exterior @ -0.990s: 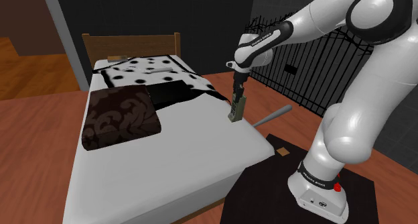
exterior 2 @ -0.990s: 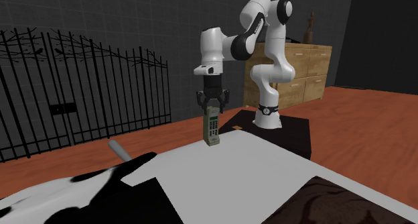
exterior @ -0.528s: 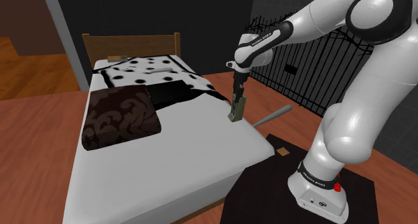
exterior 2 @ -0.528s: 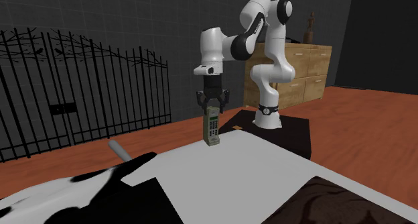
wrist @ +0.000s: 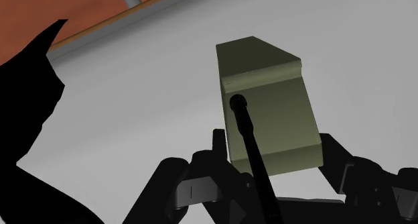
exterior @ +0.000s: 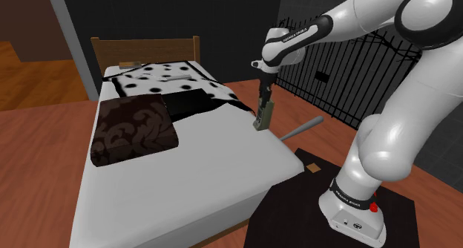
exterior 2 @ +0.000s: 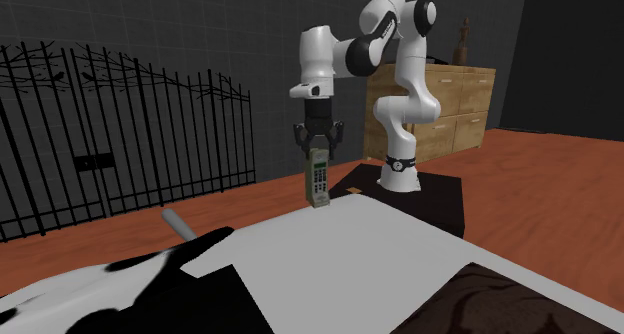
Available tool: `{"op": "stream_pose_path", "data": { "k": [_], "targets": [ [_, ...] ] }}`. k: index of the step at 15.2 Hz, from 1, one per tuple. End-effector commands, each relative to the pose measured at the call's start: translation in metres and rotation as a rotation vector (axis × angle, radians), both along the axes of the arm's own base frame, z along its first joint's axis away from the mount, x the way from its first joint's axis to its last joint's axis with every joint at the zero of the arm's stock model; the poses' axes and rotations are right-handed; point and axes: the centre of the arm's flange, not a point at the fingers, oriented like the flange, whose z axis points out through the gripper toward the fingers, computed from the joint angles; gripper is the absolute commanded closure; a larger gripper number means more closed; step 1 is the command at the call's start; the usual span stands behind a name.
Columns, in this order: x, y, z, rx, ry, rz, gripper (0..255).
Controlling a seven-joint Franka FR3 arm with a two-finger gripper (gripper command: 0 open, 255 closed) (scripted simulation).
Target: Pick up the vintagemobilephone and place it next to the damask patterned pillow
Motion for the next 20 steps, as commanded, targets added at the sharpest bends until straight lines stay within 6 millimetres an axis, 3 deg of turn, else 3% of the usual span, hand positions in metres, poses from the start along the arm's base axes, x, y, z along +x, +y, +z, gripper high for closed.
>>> {"op": "stream_pose_path", "data": {
  "k": [1,20],
  "targets": [
    [0.000,-0.002,0.012,0.000,0.000,0.000,255],
    [0.000,-0.002,0.112,0.000,0.000,0.000,255]
  ]
}}
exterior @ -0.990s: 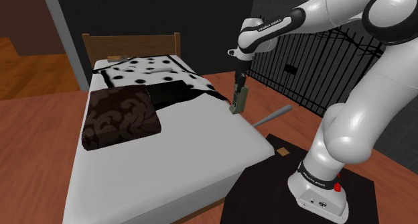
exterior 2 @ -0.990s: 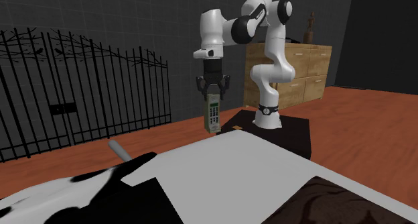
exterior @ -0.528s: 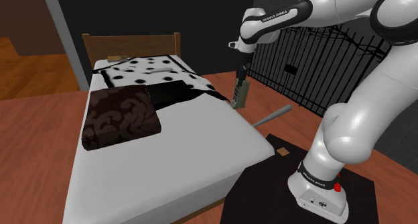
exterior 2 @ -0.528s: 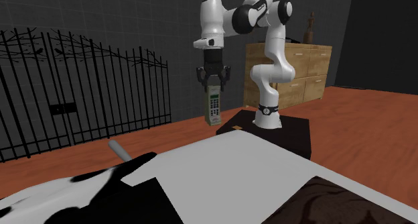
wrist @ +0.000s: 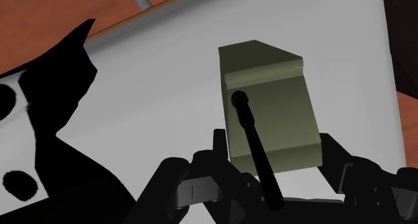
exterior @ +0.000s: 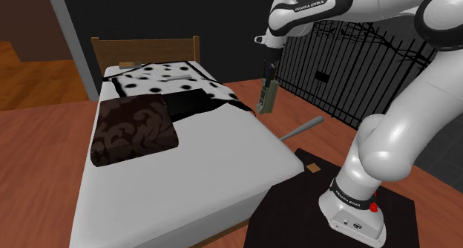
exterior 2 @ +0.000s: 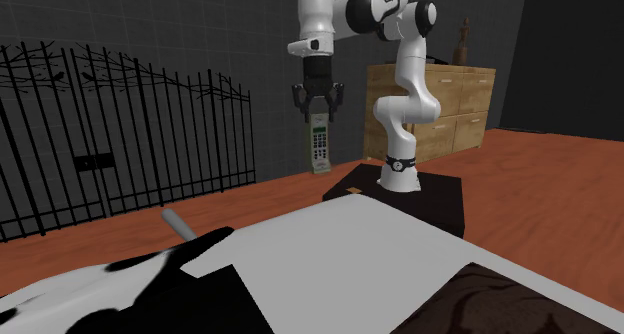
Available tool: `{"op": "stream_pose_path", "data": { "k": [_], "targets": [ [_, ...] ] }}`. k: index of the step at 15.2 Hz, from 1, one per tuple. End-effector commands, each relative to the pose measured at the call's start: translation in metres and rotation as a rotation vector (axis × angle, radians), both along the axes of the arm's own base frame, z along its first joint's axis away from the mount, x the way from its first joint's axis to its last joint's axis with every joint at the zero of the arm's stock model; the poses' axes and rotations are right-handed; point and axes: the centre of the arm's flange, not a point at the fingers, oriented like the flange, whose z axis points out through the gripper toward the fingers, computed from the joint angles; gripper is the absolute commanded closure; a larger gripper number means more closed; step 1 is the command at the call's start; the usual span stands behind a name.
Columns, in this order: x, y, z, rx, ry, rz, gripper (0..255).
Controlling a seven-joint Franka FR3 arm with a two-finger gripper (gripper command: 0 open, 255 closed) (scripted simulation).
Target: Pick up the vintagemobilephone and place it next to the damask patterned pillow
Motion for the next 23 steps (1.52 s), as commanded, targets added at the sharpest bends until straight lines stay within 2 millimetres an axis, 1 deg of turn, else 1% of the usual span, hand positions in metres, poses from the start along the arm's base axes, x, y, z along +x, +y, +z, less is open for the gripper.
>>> {"op": "stream_pose_path", "data": {
  "k": [1,23],
  "targets": [
    [0.000,0.001,0.011,0.000,0.000,0.000,255],
    [0.000,0.001,0.127,0.000,0.000,0.000,255]
  ]
}}
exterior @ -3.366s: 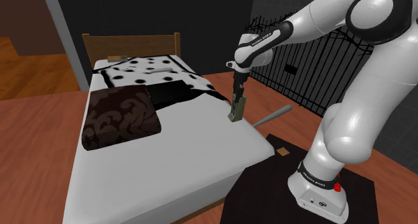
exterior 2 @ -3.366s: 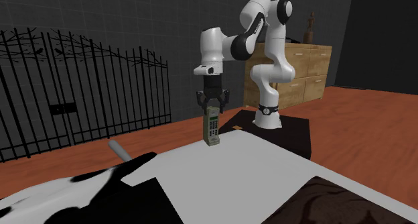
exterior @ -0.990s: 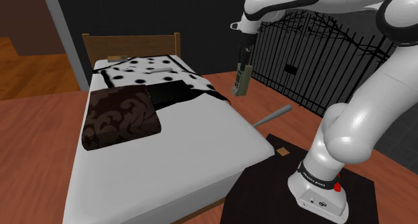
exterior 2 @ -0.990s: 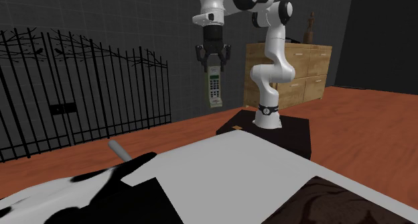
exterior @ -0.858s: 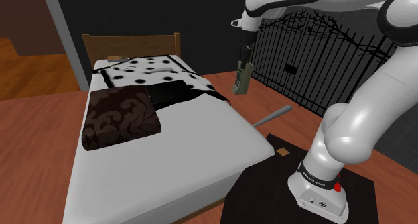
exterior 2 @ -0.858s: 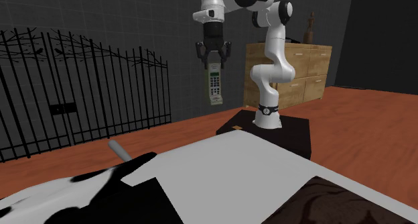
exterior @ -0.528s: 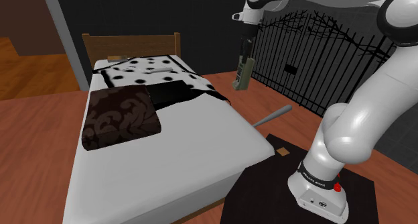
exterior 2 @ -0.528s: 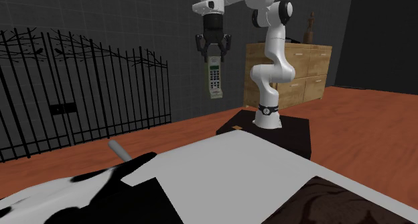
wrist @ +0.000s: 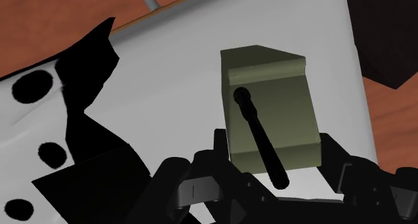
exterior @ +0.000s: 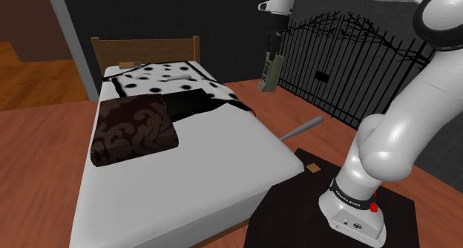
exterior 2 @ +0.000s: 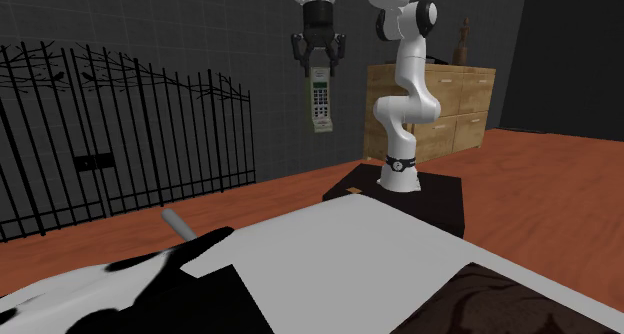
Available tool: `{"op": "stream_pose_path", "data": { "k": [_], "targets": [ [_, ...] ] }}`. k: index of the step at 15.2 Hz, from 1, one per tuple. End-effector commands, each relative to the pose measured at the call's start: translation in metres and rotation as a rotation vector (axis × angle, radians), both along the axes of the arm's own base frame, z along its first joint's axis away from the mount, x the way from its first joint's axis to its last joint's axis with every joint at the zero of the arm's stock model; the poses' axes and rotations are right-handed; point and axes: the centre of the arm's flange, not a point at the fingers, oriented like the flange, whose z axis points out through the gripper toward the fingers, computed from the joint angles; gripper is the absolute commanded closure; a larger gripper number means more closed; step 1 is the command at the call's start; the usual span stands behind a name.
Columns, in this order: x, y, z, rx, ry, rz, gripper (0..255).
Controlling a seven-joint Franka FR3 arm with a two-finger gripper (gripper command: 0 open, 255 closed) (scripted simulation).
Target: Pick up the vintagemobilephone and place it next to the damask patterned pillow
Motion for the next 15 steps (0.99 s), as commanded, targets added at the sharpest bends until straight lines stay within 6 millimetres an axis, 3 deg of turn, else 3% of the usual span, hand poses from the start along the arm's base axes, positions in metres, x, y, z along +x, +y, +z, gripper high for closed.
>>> {"op": "stream_pose_path", "data": {
  "k": [1,10,15],
  "targets": [
    [-0.001,0.000,0.011,0.000,0.000,0.000,255],
    [-0.001,0.000,0.057,0.000,0.000,0.000,255],
    [0.045,0.043,0.036,0.000,0.000,0.000,255]
  ]
}}
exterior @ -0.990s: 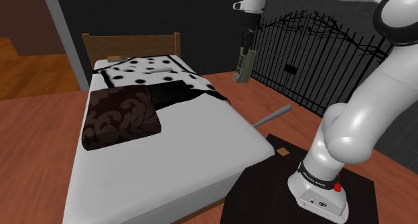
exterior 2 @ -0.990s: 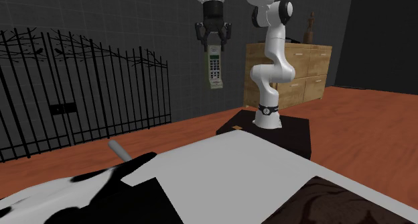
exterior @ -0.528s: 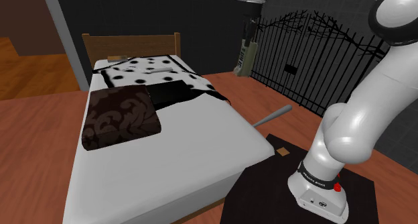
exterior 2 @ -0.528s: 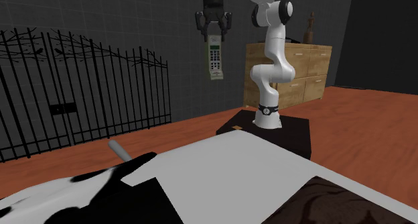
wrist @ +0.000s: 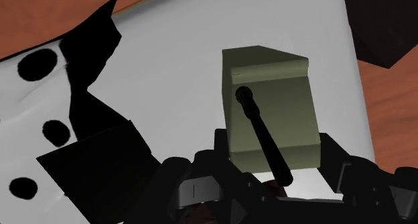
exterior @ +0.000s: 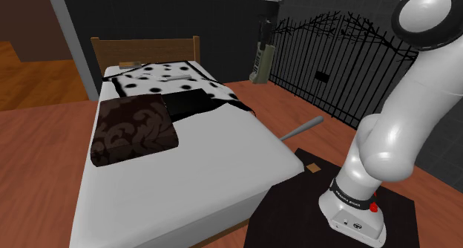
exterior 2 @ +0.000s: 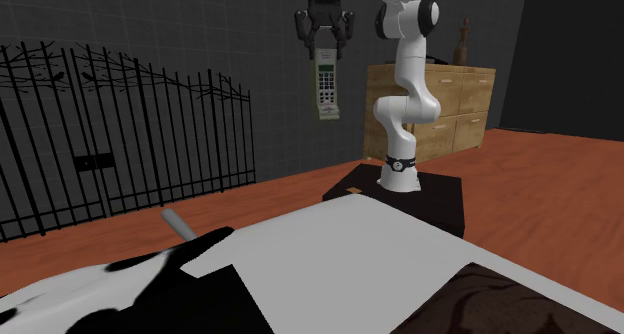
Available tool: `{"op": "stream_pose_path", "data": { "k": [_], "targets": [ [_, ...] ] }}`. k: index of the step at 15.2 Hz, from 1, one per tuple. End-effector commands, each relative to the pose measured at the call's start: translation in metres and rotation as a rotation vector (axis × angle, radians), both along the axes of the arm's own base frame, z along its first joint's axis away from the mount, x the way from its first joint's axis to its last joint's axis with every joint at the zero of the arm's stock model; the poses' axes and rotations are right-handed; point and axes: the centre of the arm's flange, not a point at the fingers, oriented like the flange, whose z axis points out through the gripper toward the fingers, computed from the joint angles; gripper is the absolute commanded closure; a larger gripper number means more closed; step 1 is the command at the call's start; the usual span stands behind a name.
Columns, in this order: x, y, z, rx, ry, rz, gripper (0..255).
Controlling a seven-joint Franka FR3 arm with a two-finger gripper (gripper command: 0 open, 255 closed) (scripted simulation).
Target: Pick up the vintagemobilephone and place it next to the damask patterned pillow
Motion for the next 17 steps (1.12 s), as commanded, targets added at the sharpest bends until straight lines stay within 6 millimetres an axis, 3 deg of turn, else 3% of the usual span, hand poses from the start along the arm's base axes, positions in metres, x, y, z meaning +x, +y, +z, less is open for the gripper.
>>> {"op": "stream_pose_path", "data": {
  "k": [1,17],
  "targets": [
    [0.019,0.019,-0.008,0.000,-0.001,-0.001,255],
    [0.166,0.155,-0.076,0.000,-0.001,-0.001,255]
  ]
}}
